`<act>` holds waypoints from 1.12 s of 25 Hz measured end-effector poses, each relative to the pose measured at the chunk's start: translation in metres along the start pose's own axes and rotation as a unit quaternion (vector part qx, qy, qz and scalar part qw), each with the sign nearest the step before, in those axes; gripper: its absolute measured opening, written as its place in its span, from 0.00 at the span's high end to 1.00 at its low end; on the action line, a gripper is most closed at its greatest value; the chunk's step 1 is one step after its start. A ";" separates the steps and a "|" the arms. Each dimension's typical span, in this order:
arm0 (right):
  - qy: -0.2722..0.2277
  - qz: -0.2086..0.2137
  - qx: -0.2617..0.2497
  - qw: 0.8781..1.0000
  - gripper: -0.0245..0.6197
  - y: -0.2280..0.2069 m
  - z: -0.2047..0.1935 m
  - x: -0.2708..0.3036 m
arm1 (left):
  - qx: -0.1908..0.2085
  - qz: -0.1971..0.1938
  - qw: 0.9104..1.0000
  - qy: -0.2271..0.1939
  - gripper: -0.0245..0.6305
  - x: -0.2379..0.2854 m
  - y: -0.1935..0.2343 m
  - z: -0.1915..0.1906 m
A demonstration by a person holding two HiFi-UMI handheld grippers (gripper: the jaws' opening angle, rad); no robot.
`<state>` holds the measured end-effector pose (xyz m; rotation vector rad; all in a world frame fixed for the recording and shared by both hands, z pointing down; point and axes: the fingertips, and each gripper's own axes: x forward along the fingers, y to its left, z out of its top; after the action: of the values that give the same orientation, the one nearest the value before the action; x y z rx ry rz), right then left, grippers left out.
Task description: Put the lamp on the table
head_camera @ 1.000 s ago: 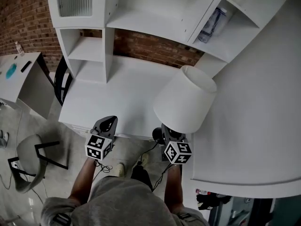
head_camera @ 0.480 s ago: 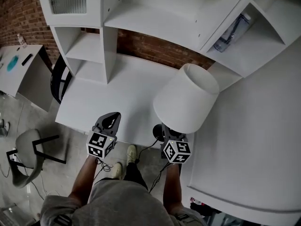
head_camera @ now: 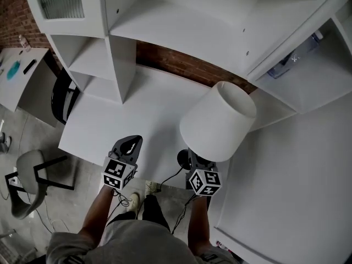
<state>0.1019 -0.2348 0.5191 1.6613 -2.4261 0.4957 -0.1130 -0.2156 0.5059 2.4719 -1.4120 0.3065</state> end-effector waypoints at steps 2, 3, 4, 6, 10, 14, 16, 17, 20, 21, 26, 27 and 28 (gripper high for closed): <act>0.002 0.003 0.004 1.000 0.71 -0.006 -0.005 0.014 | 0.001 0.006 1.000 0.009 0.95 0.010 0.008 -0.005; 0.004 0.004 0.004 1.000 0.71 -0.009 -0.007 0.020 | -0.001 0.008 1.000 0.012 0.95 0.015 0.011 -0.007; 0.005 0.005 0.003 1.000 0.71 -0.012 -0.010 0.026 | -0.004 0.011 1.000 0.014 0.95 0.020 0.014 -0.009; 0.008 0.006 0.002 1.000 0.71 -0.018 -0.015 0.036 | -0.008 0.015 1.000 0.011 0.95 0.030 0.021 -0.011; 0.015 0.007 0.008 1.000 0.71 -0.030 -0.024 0.059 | -0.017 0.023 1.000 0.011 0.95 0.052 0.031 -0.015; 0.022 0.005 0.017 1.000 0.71 -0.042 -0.038 0.081 | -0.029 0.026 0.999 0.020 0.95 0.072 0.036 -0.023; 0.026 0.004 0.022 0.999 0.71 -0.048 -0.046 0.090 | -0.030 0.028 0.999 0.021 0.95 0.079 0.037 -0.026; 0.027 0.004 0.023 0.999 0.71 -0.050 -0.050 0.094 | -0.032 0.030 0.999 0.022 0.95 0.082 0.037 -0.028; 0.030 0.000 0.027 0.999 0.71 -0.057 -0.063 0.105 | -0.039 0.037 0.998 0.027 0.95 0.084 0.038 -0.037; 0.031 -0.002 0.027 0.999 0.71 -0.060 -0.067 0.108 | -0.041 0.038 0.998 0.032 0.95 0.085 0.038 -0.041; 0.046 -0.004 0.032 0.998 0.71 -0.070 -0.085 0.124 | -0.044 0.046 0.997 0.046 0.95 0.090 0.042 -0.052; 0.048 -0.004 0.035 0.998 0.71 -0.070 -0.088 0.126 | -0.047 0.048 0.996 0.050 0.95 0.091 0.044 -0.054; 0.049 -0.003 0.038 0.998 0.71 -0.071 -0.091 0.128 | -0.048 0.050 0.996 0.053 0.95 0.092 0.046 -0.056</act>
<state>0.1152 -0.3372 0.6563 1.6318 -2.3596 0.6609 -0.1094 -0.2925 0.5938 2.2783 -1.4736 0.3750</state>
